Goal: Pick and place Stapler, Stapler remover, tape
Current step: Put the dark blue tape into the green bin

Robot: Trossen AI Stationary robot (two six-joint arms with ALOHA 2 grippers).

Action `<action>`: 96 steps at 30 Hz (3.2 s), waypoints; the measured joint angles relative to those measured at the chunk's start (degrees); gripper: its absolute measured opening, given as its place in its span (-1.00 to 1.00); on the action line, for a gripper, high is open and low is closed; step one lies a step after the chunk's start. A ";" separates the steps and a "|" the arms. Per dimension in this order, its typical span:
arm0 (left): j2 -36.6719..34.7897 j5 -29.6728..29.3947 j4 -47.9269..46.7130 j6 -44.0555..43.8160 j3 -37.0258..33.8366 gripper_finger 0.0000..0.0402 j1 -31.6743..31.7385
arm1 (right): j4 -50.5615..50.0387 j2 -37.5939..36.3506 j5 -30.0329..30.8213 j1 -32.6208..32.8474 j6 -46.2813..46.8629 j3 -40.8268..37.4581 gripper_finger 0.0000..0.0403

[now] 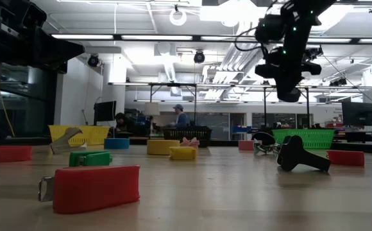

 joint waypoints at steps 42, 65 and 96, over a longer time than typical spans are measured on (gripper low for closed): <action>0.00 0.01 0.00 0.00 0.00 -0.99 0.01 | 59.43 0.04 20.75 0.25 18.86 -35.26 -0.80; -0.01 -0.01 0.00 0.00 0.00 -0.99 0.01 | 68.65 0.02 19.30 0.07 18.76 -40.09 -0.67; -0.02 -0.01 0.00 0.00 -0.02 -0.99 0.00 | 68.63 0.02 15.32 0.07 16.13 -40.04 -0.36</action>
